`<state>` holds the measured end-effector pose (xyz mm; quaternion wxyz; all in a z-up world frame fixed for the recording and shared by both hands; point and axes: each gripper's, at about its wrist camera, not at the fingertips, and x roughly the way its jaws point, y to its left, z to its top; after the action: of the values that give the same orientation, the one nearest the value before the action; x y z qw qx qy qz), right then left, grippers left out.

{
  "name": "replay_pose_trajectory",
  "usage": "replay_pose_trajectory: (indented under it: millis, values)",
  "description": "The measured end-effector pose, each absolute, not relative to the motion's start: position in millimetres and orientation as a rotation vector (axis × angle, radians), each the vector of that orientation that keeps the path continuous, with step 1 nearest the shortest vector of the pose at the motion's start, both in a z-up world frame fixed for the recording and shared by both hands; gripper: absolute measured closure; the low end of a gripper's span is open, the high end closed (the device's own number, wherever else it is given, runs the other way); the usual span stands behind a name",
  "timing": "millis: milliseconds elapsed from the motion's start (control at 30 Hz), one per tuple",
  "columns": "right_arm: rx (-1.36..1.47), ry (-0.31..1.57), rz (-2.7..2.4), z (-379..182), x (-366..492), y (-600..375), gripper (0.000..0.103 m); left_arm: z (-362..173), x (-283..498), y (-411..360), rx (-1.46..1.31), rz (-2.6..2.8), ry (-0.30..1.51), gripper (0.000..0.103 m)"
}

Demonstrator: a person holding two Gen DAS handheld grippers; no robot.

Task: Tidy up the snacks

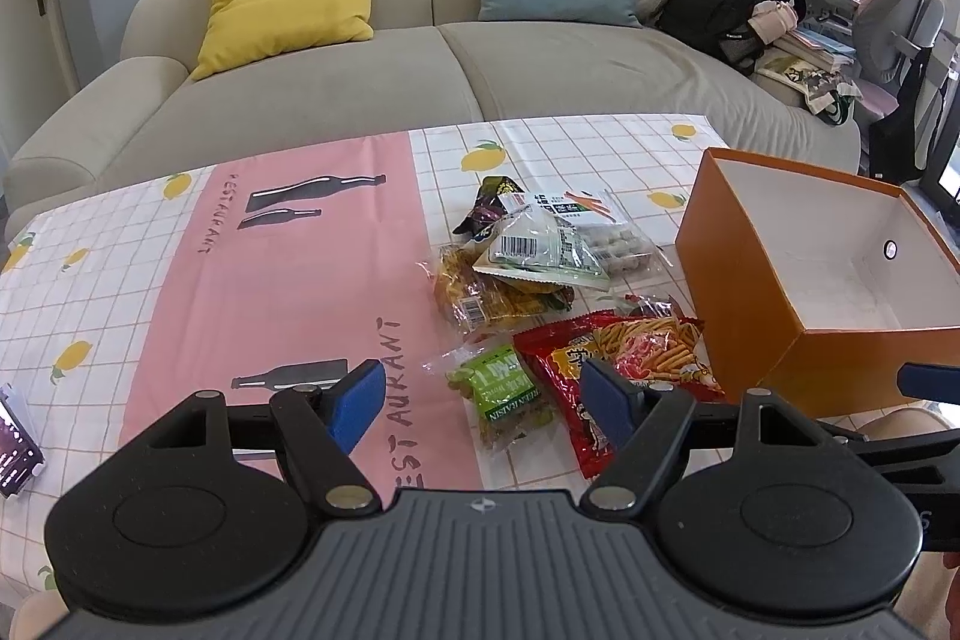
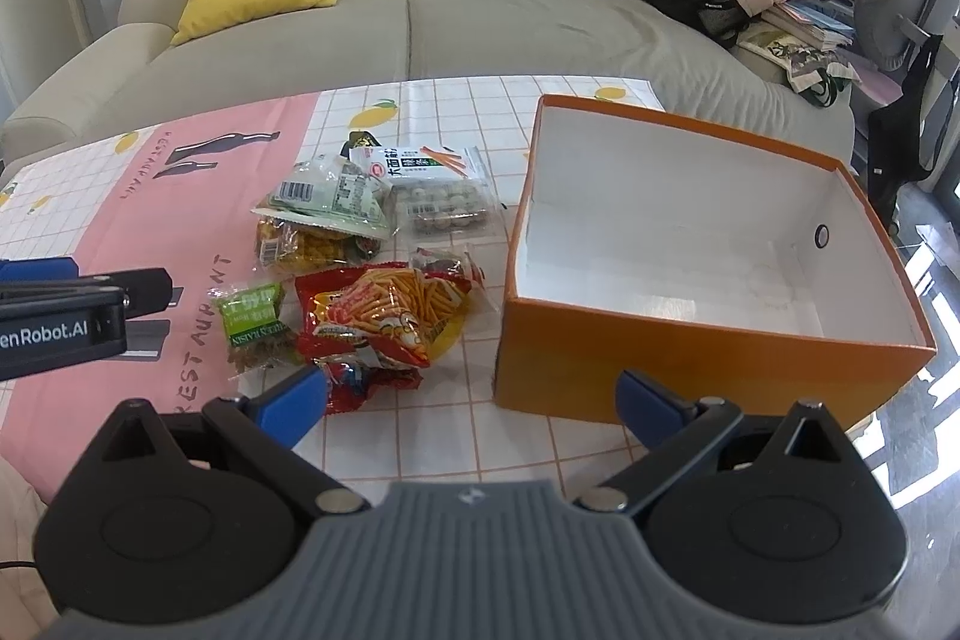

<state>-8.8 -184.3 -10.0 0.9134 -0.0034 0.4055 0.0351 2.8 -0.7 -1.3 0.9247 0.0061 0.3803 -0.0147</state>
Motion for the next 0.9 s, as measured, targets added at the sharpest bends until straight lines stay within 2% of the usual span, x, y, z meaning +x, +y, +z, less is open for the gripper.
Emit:
replay_pose_trajectory:
  millis: [400, 467, 500, 567, 633, 767, 900]
  values:
    - [0.024, 0.870, 0.076, -19.3, -2.1, -181.1, 0.003, -7.9, 8.4, 8.2, 0.002, -0.036, 0.840, 0.016]
    - [0.016, 0.852, 0.081, -23.4, -2.3, -179.1, 0.003, -12.0, 9.7, 11.3, -0.001, -0.043, 0.841, 0.019]
    - [0.014, 0.846, 0.092, -25.3, -2.6, -178.2, 0.004, -14.4, 11.1, 13.0, -0.005, -0.057, 0.848, 0.025]
    - [0.013, 0.863, 0.116, -31.2, 0.6, -174.9, 0.012, -20.8, 14.6, 18.3, -0.041, -0.083, 0.886, 0.034]
    - [0.021, 0.890, 0.144, -37.9, 4.5, -171.0, 0.029, -27.3, 17.9, 25.2, -0.097, -0.107, 0.925, 0.043]
    - [0.035, 0.921, 0.183, -47.0, 11.9, -162.5, 0.040, -35.3, 25.4, 34.5, -0.172, -0.126, 0.957, 0.042]
    - [0.078, 0.918, 0.216, -48.9, 22.5, -156.0, 0.041, -42.3, 39.6, 41.6, -0.193, -0.094, 0.991, 0.036]
